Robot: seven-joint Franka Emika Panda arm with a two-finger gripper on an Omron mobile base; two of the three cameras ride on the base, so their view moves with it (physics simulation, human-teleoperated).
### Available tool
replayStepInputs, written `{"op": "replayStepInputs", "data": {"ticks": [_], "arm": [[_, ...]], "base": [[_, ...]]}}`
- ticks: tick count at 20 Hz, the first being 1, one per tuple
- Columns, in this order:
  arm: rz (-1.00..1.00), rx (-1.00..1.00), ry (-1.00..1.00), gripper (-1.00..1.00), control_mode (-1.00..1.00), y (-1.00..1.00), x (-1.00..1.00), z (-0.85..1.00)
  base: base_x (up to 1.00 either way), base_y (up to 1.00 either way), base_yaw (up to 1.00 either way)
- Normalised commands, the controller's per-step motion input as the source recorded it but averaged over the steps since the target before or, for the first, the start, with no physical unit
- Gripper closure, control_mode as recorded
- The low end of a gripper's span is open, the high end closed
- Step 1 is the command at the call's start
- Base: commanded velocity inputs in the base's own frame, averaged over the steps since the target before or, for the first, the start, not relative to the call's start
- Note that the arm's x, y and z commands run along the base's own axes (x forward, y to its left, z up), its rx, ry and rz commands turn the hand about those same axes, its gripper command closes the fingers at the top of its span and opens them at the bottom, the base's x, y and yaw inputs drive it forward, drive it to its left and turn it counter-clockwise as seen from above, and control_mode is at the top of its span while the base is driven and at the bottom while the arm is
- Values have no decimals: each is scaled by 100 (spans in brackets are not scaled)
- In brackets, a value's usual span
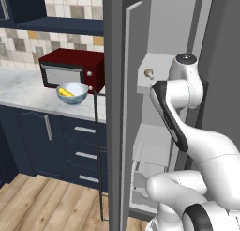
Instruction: Take the mushroom, corn, and mushroom from the freezer and place them in the bowl on the counter.
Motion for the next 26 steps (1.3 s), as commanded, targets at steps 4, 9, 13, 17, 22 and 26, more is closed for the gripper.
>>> {"op": "replayStepInputs", "data": {"ticks": [4,9,13,17,22,26], "arm": [[3,0,0,-100,-100,-11,40,38],[22,-5,-3,-100,-100,-3,24,39],[35,0,-3,-100,-100,-18,23,30],[29,-3,-11,-100,-100,-10,1,5],[8,-13,-18,-100,-100,0,21,0],[1,-6,-6,-100,-100,0,14,0]], "base": [[0,0,0],[0,0,0],[0,0,0],[0,0,0],[0,0,0],[0,0,0]]}}
